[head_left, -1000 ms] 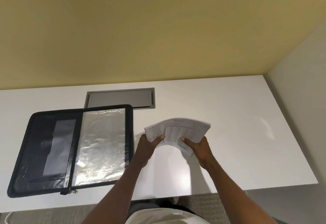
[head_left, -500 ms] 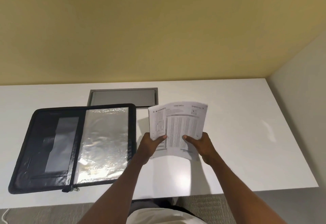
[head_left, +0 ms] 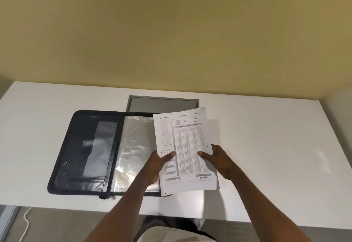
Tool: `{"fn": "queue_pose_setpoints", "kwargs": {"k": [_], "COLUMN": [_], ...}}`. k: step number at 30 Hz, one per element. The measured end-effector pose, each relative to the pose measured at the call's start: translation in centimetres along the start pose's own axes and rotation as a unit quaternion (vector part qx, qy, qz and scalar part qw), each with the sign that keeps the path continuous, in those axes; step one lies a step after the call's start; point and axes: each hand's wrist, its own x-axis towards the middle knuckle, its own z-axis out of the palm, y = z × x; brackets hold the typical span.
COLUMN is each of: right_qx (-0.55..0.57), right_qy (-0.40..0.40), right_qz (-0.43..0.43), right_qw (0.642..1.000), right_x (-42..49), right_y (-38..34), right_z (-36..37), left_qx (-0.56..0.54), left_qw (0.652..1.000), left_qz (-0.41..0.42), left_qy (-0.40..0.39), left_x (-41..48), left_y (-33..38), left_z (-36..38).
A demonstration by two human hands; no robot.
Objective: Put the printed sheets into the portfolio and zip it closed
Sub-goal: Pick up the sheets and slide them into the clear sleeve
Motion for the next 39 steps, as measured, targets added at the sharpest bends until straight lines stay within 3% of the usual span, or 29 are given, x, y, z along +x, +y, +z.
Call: {"fn": "queue_pose_setpoints", "kwargs": {"k": [4, 12, 20, 26, 32, 36, 39], "right_qx": [0.026, 0.078, 0.118, 0.084, 0.019, -0.037, -0.044], "right_qy": [0.022, 0.117, 0.136, 0.145, 0.139, 0.117, 0.109], "right_qz": [0.012, 0.002, 0.009, 0.023, 0.017, 0.018, 0.022], "right_qw": [0.999, 0.99, 0.984, 0.986, 0.99, 0.992, 0.993], "right_x": [1.9, 5.2, 7.0, 7.7, 8.3, 9.1, 9.7], "right_y": [0.4, -0.1, -0.7, 0.3, -0.9, -2.4, -2.6], "right_z": [4.2, 11.0, 15.2, 17.0, 16.4, 15.1, 14.1], "left_qx": [-0.004, 0.042, 0.062, 0.075, 0.092, 0.119, 0.082], "left_qw": [1.0, 0.996, 0.992, 0.992, 0.993, 0.993, 0.996], "left_qz": [-0.004, 0.051, 0.07, 0.072, 0.023, -0.024, -0.028], "left_qy": [-0.005, 0.058, 0.084, 0.077, 0.072, 0.014, 0.001], "left_x": [-0.7, -0.2, 0.6, 0.8, 2.0, 2.9, 3.7], "left_y": [0.9, 4.1, 4.9, 4.4, 4.7, 5.9, 6.7], "left_z": [-3.7, -9.4, -14.2, -15.1, -16.1, -16.7, -16.8]}}
